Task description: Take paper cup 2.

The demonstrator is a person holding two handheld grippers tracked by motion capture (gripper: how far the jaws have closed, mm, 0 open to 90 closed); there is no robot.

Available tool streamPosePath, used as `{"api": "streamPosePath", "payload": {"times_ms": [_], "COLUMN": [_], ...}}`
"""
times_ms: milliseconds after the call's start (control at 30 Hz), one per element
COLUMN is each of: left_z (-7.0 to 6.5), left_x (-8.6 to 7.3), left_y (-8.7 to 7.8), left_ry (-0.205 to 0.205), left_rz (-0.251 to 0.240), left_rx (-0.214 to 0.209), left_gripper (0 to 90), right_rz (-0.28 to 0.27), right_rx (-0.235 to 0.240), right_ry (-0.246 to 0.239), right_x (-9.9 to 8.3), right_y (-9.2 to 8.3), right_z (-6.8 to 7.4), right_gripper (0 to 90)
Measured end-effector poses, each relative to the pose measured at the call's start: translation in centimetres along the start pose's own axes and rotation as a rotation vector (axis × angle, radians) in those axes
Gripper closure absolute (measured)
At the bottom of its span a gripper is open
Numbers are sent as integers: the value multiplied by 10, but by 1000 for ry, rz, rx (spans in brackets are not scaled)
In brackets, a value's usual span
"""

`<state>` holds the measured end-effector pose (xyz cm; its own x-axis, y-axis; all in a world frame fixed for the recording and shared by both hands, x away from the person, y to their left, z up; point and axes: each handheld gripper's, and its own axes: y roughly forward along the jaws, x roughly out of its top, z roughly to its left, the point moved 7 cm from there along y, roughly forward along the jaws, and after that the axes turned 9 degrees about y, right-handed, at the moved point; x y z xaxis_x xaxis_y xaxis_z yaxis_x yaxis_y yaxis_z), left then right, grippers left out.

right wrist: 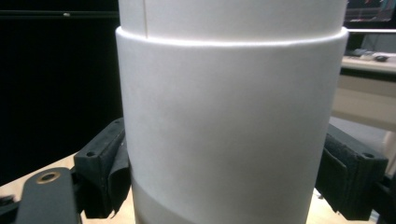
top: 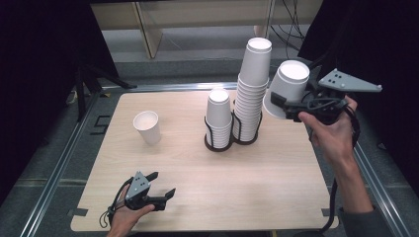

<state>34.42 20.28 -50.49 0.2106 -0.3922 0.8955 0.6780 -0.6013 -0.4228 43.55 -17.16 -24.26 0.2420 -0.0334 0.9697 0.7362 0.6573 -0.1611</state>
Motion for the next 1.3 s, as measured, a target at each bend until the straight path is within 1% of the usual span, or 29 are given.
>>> {"api": "streamPosePath", "payload": {"times_ms": [33,100,133,167,233,267,300,367,400,467,533,567,633,733,767,800,833,867,900,967,1000,1033,1067,1100,1133,1167,1233,1267,1300], "left_z": [1,3,2,0,0,2,0,0,2,1,0,1,1,1,2,3,1,1,3,3,3,2,3,2,3,2,-1,0,0], "left_x": [0,0,0,0,0,-1,0,0,1,0,1,0,1,1,0,0,0,0,0,0,0,0,0,0,1,0,0,1,1], "left_y": [0,0,0,0,0,0,1,1,1,0,1,1,2,1,1,1,2,2,0,1,1,1,1,0,2,1,2,3,3], "left_ry": [4,28,24,1,0,19,-7,-3,22,20,25,27,18,20,25,39,20,12,29,25,25,11,25,16,37,26,12,26,31], "left_rz": [-4,-1,-3,-2,-4,5,-5,-5,-4,10,-4,0,-11,-7,-2,7,-1,-4,5,-7,-3,0,-7,3,-4,7,-3,-10,-9], "left_rx": [2,4,3,1,2,3,3,1,2,7,0,1,1,3,5,7,4,5,7,9,7,7,7,14,6,13,-1,0,-2], "left_gripper": [143,143,143,143,143,143,143,143,143,143,143,143,143,143,143,143,143,143,143,143,143,143,143,143,143,143,143,143,143], "right_rz": [0,32,27,51,41,51,51,63,61,65,88,80,76,89,109,104,89,99,112,106,122,114,123,130,111,138,128,165,165], "right_rx": [4,16,21,28,50,54,66,76,84,105,129,130,163,168,187,182,194,201,213,210,213,220,228,223,230,242,240,245,256], "right_ry": [-13,7,1,18,13,21,19,26,17,31,65,58,57,37,71,61,40,43,64,37,50,49,60,61,45,74,48,83,78], "right_x": [-4,-18,-24,-32,-42,-48,-53,-64,-68,-80,-93,-97,-107,-116,-119,-122,-124,-127,-131,-135,-138,-140,-143,-145,-147,-152,-156,-161,-164], "right_y": [1,4,7,9,14,16,19,23,25,31,37,41,48,54,54,56,59,61,62,66,66,68,69,70,73,73,78,77,79], "right_z": [0,5,5,7,9,10,12,16,17,22,29,31,37,43,48,50,52,55,59,60,62,64,65,66,65,68,68,71,73], "right_gripper": [167,167,167,167,167,167,167,167,167,167,167,167,167,167,167,167,167,167,167,167,167,167,167,167,166,167,167,167,167]}}
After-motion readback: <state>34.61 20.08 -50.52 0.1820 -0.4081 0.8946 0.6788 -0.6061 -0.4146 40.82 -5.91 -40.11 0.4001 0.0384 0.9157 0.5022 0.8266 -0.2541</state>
